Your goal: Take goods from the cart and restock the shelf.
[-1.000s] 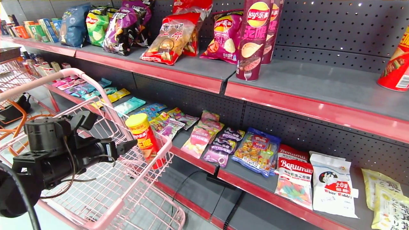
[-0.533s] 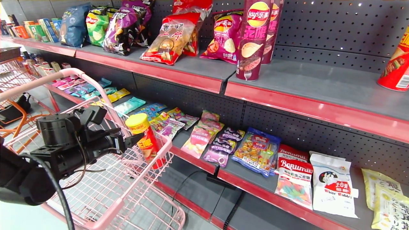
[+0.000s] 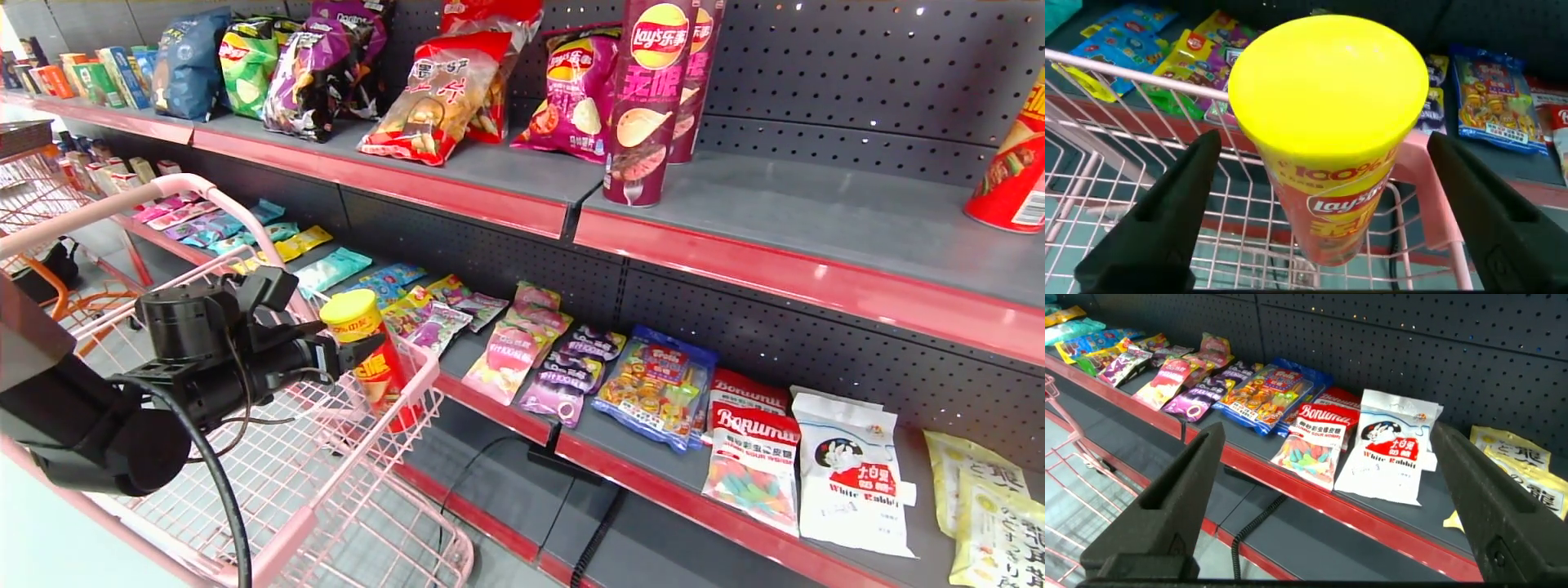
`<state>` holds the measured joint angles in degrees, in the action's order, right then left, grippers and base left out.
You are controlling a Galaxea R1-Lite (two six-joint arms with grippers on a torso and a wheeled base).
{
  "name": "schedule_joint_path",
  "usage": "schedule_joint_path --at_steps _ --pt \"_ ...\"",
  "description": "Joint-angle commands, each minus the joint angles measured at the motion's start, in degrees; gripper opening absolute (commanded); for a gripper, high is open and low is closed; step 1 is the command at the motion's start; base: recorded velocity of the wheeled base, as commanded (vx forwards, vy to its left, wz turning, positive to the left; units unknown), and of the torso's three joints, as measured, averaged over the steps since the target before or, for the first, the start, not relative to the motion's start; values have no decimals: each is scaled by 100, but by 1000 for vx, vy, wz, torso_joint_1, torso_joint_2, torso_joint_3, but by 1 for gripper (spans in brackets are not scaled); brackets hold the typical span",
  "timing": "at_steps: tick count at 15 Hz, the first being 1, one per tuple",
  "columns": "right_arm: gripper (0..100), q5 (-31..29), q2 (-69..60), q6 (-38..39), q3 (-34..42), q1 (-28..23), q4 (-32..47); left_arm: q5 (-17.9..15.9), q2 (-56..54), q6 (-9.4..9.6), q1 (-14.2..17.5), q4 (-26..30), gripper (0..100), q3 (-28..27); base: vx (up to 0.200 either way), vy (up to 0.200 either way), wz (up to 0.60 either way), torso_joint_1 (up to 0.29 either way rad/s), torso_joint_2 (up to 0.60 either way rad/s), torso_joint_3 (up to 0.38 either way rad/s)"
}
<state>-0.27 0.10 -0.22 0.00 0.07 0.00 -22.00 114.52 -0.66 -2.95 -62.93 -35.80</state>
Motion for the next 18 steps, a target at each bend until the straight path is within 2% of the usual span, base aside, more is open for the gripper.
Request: schedule_joint_path --at_steps 1,6,7,9,13,15,16,18 --pt "100 0 8 -4 0 1 0 -23 88 -4 -30 -9 100 -14 0 0 0 0 0 0" --pt "100 0 8 -13 0 1 0 -6 255 -4 -100 -27 100 -58 0 0 0 0 0 0" --pt "100 0 8 -4 0 1 0 12 378 22 -100 -27 0 -155 0 0 0 0 0 0" --pt "100 0 8 -4 0 1 0 -14 475 180 -100 -44 0 -225 0 0 0 0 0 0" --pt "100 0 8 -4 0 1 0 21 264 189 -197 -27 0 -111 0 0 0 0 0 0" --pt "100 0 8 -4 0 1 0 12 -167 127 -136 17 0 91 0 0 0 0 0 0" --pt "100 0 8 -4 0 1 0 -14 -799 119 -74 53 0 451 0 0 0 0 0 0" --pt "100 9 8 -4 0 1 0 -14 -1977 -22 -21 554 0 952 0 0 0 0 0 0"
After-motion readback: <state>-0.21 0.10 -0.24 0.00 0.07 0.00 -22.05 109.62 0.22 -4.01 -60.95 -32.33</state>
